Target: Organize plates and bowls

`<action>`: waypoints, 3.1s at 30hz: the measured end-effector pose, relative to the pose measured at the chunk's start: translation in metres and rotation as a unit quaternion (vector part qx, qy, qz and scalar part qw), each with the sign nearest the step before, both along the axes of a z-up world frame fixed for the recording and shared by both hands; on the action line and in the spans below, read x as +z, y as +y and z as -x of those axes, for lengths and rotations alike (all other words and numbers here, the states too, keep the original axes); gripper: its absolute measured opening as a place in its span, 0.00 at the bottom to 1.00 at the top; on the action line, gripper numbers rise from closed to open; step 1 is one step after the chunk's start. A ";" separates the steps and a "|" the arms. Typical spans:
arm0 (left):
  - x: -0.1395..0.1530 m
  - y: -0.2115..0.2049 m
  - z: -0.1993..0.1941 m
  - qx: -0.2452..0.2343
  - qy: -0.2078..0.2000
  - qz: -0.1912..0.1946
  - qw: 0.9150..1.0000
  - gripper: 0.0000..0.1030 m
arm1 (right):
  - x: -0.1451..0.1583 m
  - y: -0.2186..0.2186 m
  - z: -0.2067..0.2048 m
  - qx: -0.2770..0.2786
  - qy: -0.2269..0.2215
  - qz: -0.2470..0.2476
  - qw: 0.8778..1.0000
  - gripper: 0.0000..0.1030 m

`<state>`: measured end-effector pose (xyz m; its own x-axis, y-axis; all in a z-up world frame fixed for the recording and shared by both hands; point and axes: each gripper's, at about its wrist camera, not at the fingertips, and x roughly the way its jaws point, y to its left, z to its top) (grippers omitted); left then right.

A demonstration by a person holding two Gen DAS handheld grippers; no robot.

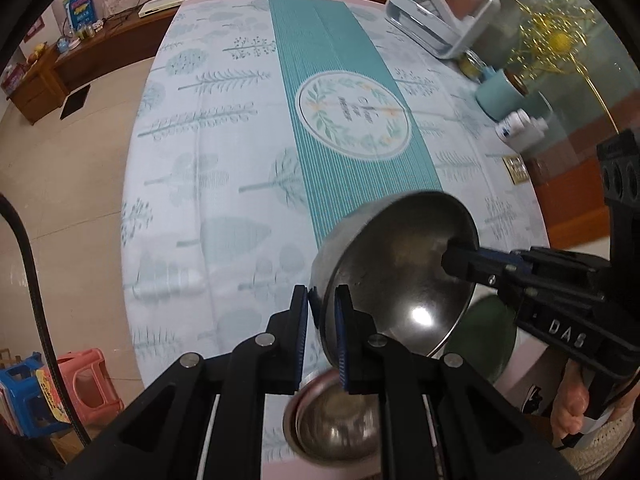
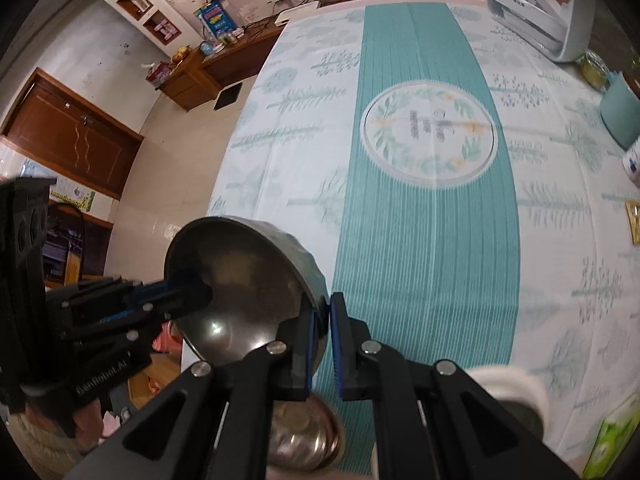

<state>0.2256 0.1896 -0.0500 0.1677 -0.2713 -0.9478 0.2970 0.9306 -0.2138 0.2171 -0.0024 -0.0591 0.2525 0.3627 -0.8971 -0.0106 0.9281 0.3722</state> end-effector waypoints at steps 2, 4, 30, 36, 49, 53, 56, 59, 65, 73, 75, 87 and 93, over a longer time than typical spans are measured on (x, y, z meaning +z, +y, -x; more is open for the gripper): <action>0.001 0.004 0.015 -0.002 -0.002 0.002 1.000 0.11 | -0.001 0.007 0.021 0.007 0.003 0.000 1.000 0.07; 0.000 0.009 0.031 -0.004 -0.001 0.004 1.000 0.11 | -0.003 0.012 0.037 0.012 0.004 0.002 1.000 0.07; -0.079 0.019 0.129 -0.021 0.068 -0.007 0.997 0.14 | -0.065 0.037 0.135 0.025 0.058 0.020 0.998 0.09; -0.090 0.020 0.127 -0.019 0.074 -0.020 0.997 0.19 | -0.071 0.046 0.131 0.041 0.062 0.029 0.997 0.10; -0.072 0.024 0.126 -0.021 0.033 -0.033 0.999 0.43 | -0.058 0.047 0.128 0.053 0.032 0.062 0.996 0.16; -0.061 0.026 0.125 -0.019 0.013 -0.039 0.999 0.47 | -0.056 0.045 0.127 0.052 0.029 0.068 0.996 0.16; -0.053 0.028 0.125 -0.016 -0.003 -0.043 0.999 0.55 | -0.054 0.044 0.128 0.052 0.028 0.069 0.996 0.16; -0.044 0.029 0.126 -0.018 -0.016 -0.045 0.999 0.57 | -0.051 0.042 0.129 0.052 0.024 0.063 0.996 0.20; -0.031 0.032 0.131 -0.011 -0.041 -0.040 0.998 0.67 | -0.039 0.041 0.132 0.057 0.000 0.064 0.996 0.28; -0.030 0.037 0.136 0.007 -0.047 0.012 0.999 0.83 | -0.035 0.040 0.139 0.062 -0.024 0.047 0.997 0.36; -0.036 0.038 0.136 0.013 -0.035 0.029 0.999 0.83 | -0.040 0.039 0.142 0.056 -0.024 0.042 0.997 0.36; -0.062 0.049 0.141 0.058 -0.047 -0.001 0.997 0.83 | -0.053 0.026 0.155 0.033 -0.032 0.027 0.999 0.51; -0.080 0.050 0.144 0.063 -0.034 -0.009 0.997 0.83 | -0.066 0.027 0.155 0.028 -0.017 0.025 0.999 0.51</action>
